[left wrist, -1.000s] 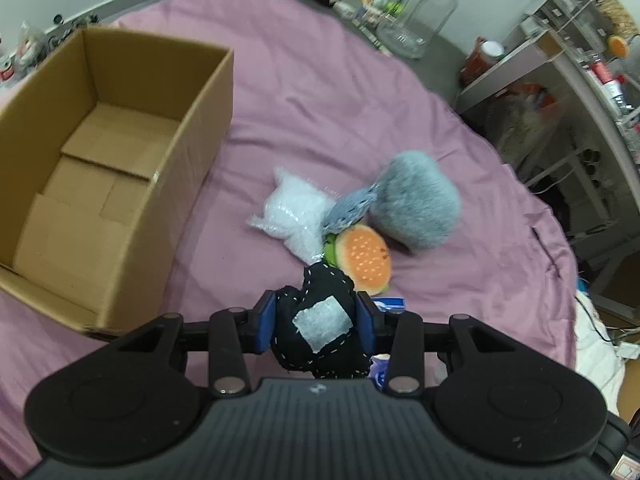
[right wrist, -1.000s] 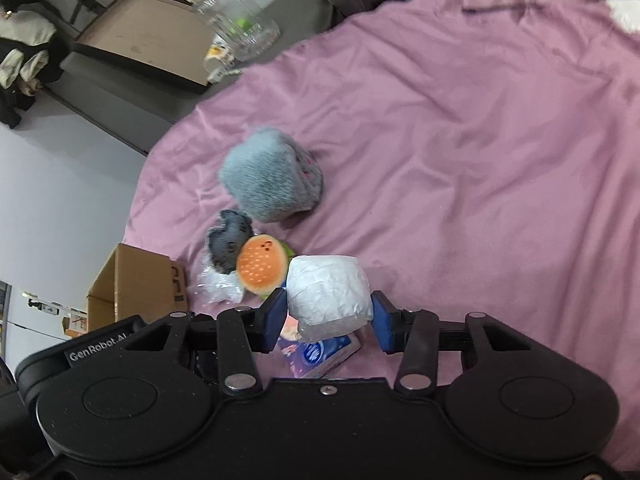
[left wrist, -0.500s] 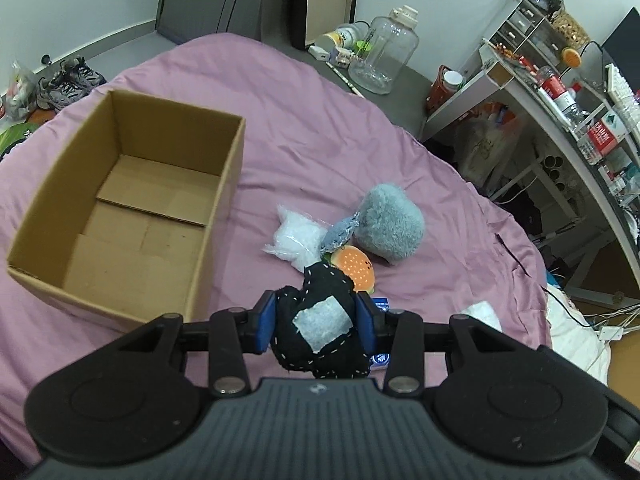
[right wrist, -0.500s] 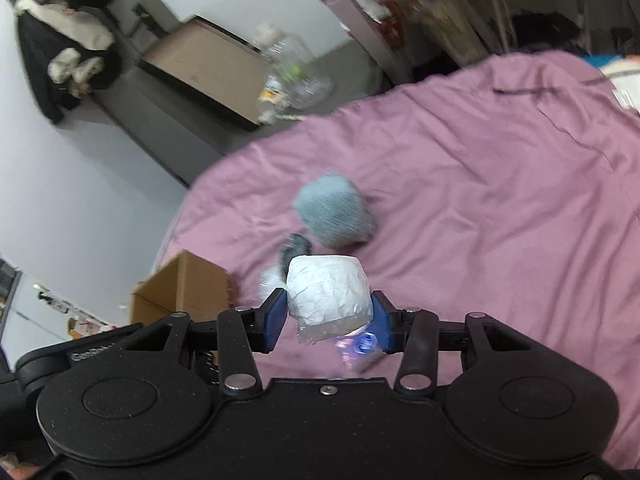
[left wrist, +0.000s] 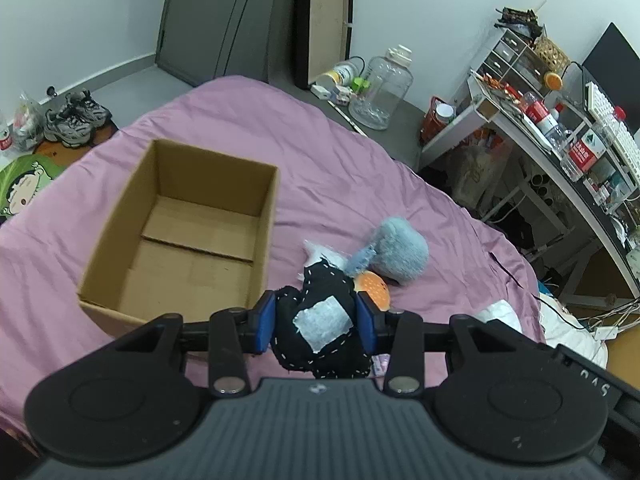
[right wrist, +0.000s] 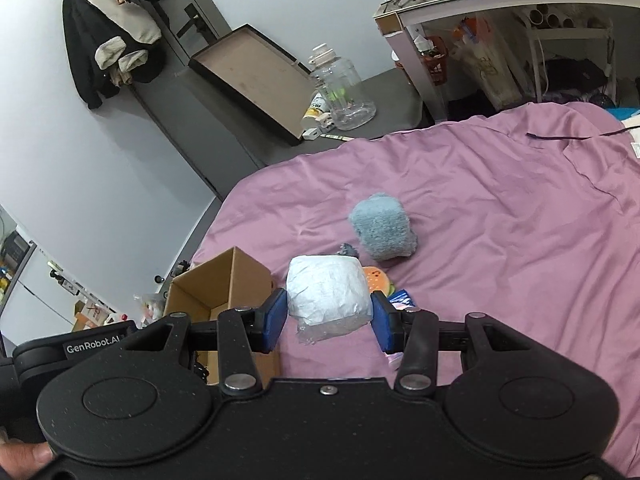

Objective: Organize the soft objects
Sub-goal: 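Carry black plush in left tool while right tool carries white bundle to box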

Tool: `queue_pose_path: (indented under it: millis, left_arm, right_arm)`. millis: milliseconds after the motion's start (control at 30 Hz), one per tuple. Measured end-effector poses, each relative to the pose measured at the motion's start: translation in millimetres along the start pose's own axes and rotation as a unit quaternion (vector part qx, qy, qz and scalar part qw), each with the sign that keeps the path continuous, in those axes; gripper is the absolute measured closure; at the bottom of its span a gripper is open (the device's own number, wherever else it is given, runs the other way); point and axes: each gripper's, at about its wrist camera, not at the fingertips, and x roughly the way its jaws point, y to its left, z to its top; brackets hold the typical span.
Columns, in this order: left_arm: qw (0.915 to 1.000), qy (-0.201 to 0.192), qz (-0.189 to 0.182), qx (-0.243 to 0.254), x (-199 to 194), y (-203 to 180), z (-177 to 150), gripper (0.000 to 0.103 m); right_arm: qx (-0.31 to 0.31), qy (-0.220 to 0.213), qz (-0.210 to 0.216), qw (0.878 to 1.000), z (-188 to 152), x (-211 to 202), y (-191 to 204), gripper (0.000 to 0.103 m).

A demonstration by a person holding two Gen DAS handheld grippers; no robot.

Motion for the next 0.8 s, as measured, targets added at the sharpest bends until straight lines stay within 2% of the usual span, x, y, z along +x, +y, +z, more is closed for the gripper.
queue_pose_path:
  millis: [400, 800]
  left_arm:
    - [0.9996, -0.021, 0.010, 0.017, -17, 29, 24, 0.062]
    - [0.9987, -0.031, 0.034, 0.020, -5, 68, 58, 0.062]
  right_arm:
    - [-0.044, 0.005, 0.002, 0.999, 6, 6, 40, 0.059]
    - [-0.092, 0.032, 0.028, 0.995, 14, 55, 98, 0.059]
